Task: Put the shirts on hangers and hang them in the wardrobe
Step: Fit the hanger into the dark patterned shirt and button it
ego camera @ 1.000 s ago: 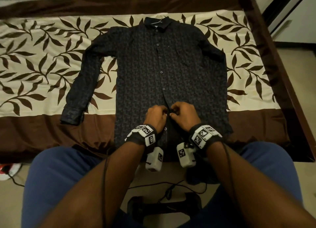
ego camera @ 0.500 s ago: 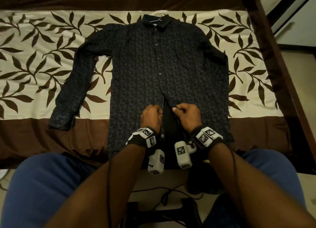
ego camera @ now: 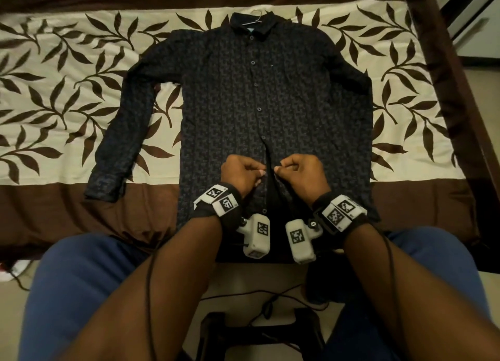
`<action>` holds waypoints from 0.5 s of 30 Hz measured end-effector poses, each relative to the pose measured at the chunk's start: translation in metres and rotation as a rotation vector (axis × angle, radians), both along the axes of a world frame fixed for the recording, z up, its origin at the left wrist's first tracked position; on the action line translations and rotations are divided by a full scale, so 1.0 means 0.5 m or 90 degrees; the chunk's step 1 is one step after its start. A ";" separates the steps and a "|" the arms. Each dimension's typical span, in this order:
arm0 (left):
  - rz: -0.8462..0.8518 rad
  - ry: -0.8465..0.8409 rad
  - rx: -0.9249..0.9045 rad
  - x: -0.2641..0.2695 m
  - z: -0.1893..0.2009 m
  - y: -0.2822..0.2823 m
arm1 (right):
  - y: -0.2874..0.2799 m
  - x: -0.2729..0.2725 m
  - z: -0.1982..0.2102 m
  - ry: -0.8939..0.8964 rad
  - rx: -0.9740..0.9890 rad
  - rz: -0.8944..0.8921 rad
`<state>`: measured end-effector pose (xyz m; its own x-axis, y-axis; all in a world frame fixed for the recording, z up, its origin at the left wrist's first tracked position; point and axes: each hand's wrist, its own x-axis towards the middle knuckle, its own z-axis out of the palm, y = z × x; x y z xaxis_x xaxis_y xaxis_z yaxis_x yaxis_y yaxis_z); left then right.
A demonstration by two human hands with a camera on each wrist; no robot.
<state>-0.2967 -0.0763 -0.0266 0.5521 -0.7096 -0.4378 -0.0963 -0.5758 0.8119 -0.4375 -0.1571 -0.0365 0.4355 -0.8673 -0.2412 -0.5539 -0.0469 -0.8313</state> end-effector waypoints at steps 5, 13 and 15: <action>0.028 0.067 -0.017 0.000 -0.002 -0.007 | 0.008 0.010 -0.003 -0.004 -0.050 0.031; 0.057 0.133 -0.029 0.007 -0.005 -0.009 | 0.026 0.024 -0.004 0.038 -0.096 0.055; 0.060 0.144 -0.036 0.009 -0.003 -0.009 | 0.025 0.023 -0.002 0.053 -0.113 0.046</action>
<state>-0.2924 -0.0806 -0.0281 0.5104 -0.6864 -0.5181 0.1435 -0.5260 0.8383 -0.4261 -0.1444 -0.0376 0.4833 -0.8665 -0.1250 -0.6103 -0.2312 -0.7577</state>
